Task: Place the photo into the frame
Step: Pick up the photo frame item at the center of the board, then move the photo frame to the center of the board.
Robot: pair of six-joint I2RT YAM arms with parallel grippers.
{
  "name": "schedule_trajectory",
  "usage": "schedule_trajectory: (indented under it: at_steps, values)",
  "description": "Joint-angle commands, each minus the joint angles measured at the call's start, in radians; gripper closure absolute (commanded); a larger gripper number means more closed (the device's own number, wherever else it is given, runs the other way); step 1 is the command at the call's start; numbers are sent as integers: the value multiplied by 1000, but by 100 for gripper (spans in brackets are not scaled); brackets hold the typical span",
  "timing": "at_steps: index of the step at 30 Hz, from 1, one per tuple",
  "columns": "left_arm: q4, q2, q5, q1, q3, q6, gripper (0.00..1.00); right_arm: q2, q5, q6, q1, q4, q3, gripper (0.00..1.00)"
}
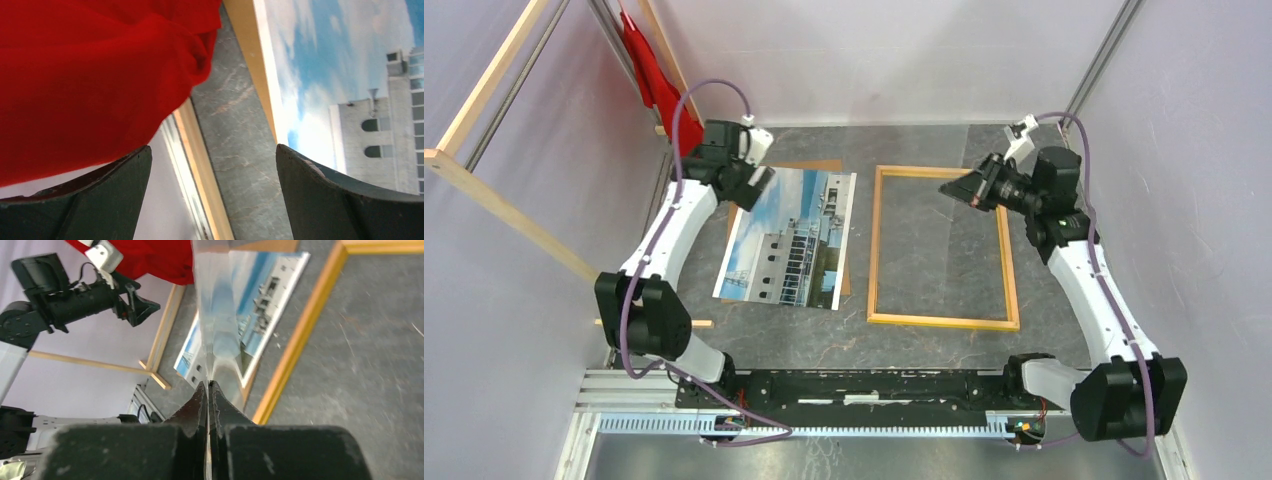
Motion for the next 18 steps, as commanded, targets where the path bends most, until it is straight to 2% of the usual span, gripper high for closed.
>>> schedule_trajectory:
  at_steps: [1, 3, 5, 9, 12, 15, 18]
  values:
    - [-24, 25, 47, -153, -19, -91, 0, -53, -112, -119, -103, -178, -98, 100]
    - [-20, 54, 71, -210, -9, -123, 0, -73, -118, -154, -157, -222, -109, 100]
    - [-20, 92, 154, -245, 18, -161, 0, -81, -81, -226, -199, -322, -81, 100]
    - [-21, 195, 238, -317, 64, -203, 0, -117, 131, -357, -217, -479, 7, 100]
    - [-20, 275, 257, -380, 100, -224, 0, -179, 268, -376, -217, -443, -33, 100]
    - [7, 320, 277, -411, 131, -255, 0, -208, 326, -381, -217, -400, -85, 100]
    - [31, 359, 299, -436, 152, -278, 0, -192, 399, -378, -217, -435, -82, 100]
